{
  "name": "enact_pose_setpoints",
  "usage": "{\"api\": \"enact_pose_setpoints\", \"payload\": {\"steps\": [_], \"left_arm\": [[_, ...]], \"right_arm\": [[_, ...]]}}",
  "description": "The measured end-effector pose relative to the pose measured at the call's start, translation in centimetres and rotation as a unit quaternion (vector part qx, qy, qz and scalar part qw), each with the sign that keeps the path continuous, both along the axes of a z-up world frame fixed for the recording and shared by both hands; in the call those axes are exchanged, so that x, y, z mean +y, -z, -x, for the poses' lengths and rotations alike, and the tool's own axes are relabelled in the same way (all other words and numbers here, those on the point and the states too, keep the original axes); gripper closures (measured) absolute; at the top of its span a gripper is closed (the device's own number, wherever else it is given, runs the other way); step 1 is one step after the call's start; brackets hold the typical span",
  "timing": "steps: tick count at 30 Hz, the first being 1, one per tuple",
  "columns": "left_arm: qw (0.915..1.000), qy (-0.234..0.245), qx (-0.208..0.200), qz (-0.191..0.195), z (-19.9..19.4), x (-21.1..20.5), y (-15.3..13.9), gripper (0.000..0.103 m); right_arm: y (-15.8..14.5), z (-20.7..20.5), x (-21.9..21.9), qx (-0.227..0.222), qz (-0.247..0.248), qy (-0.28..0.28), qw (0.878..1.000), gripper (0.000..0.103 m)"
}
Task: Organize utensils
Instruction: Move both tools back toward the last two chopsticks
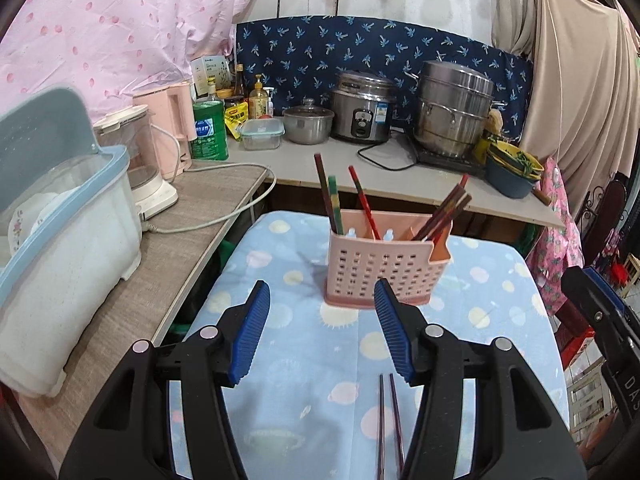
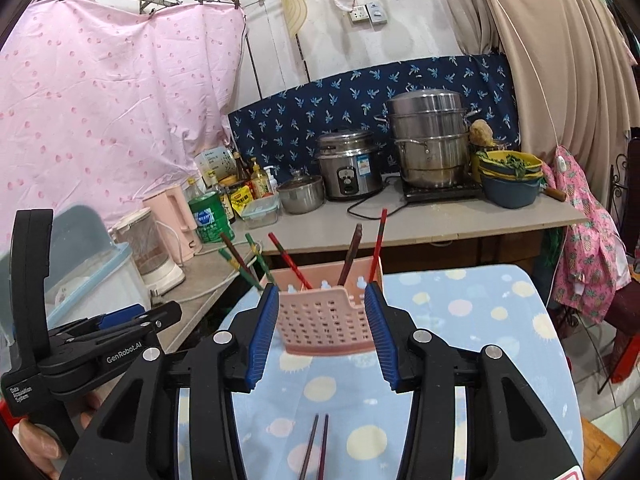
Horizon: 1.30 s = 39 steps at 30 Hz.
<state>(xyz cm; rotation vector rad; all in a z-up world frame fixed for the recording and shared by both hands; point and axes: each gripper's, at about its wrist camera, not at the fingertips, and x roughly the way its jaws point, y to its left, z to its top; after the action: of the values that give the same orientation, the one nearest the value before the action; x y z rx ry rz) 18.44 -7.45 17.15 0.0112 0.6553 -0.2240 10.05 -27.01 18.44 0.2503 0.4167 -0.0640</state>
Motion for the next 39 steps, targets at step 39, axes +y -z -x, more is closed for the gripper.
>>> {"api": "enact_pose_setpoints", "payload": {"steps": [39], "left_arm": [[0.9877, 0.035, 0.134, -0.073, 10.9, 2.5, 14.5, 0.051]], "right_arm": [[15.8, 11.5, 4.5, 0.186, -0.006, -0.019, 0.982, 0.059]]}}
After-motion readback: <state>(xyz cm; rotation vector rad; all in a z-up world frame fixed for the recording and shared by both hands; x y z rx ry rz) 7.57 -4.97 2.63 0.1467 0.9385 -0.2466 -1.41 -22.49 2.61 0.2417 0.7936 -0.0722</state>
